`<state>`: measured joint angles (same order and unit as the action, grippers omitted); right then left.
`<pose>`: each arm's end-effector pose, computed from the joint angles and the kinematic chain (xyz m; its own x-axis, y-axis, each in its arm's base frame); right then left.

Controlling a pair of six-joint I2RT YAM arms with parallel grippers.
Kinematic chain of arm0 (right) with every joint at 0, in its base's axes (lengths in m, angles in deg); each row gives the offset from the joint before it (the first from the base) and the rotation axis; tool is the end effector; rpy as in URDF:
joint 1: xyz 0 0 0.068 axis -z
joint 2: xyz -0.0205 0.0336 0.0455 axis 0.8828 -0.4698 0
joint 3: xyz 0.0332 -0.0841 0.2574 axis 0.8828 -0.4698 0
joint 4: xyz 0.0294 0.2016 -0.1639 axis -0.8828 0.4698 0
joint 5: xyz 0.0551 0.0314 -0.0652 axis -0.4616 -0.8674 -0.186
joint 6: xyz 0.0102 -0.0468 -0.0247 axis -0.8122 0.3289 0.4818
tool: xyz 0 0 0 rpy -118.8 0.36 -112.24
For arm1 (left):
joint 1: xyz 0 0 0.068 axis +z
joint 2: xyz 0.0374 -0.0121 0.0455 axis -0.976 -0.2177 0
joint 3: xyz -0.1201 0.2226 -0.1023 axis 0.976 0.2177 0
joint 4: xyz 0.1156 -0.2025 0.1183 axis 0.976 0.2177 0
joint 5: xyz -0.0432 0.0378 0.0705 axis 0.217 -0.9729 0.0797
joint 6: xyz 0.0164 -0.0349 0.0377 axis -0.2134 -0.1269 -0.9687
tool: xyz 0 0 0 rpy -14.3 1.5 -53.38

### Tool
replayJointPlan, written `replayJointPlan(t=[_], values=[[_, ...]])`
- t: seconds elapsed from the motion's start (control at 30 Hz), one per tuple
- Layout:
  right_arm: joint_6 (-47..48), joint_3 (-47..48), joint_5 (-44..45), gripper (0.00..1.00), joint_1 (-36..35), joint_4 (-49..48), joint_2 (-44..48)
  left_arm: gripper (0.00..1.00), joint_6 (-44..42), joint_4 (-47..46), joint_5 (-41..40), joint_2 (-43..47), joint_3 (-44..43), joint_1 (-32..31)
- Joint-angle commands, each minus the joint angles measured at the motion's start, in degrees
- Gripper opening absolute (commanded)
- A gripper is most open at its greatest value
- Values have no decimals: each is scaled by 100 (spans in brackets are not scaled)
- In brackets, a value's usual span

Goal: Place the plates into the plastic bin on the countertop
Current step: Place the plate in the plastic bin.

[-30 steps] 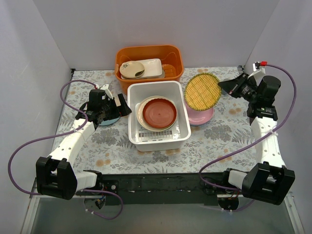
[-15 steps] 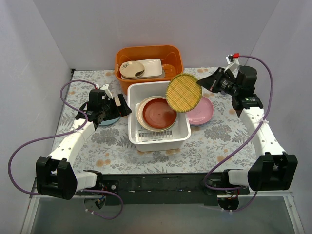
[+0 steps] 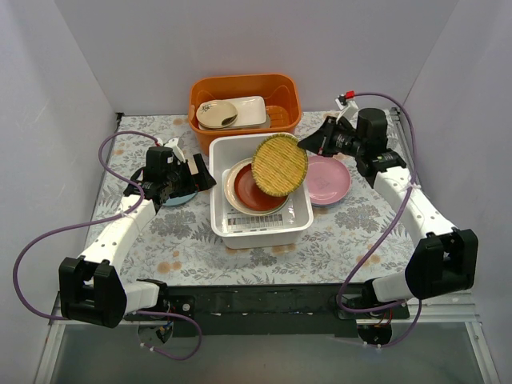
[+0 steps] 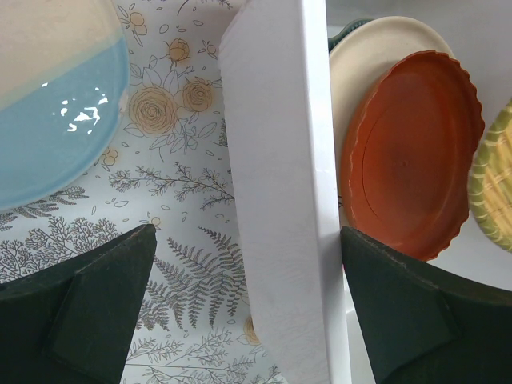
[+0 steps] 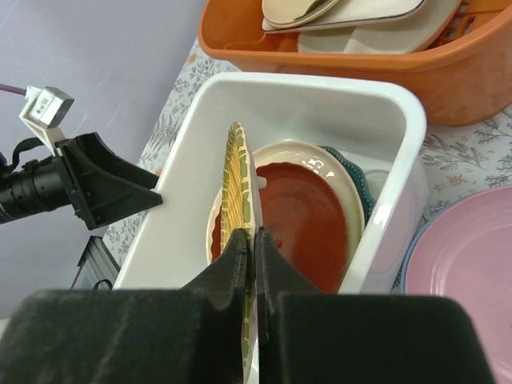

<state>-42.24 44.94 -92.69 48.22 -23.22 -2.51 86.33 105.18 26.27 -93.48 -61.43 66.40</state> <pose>0.3123 0.0959 0.3572 -0.5529 0.3061 -0.7750 -0.4901 0.6327 0.5996 0.2578 -0.0582 0.2711 -0.6196 -0.7534 -0.2202 -0.4208 0.5556 -0.7171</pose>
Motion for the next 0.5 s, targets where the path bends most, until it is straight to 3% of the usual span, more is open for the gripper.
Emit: replayJointPlan(t=[0.0,0.47], values=[[60,292,94,1,-311,-284,-109,98,-89,76,-155,98,72,39],[121,160,331,1,-839,-363,-575,98,-107,85,-190,89,72,31]])
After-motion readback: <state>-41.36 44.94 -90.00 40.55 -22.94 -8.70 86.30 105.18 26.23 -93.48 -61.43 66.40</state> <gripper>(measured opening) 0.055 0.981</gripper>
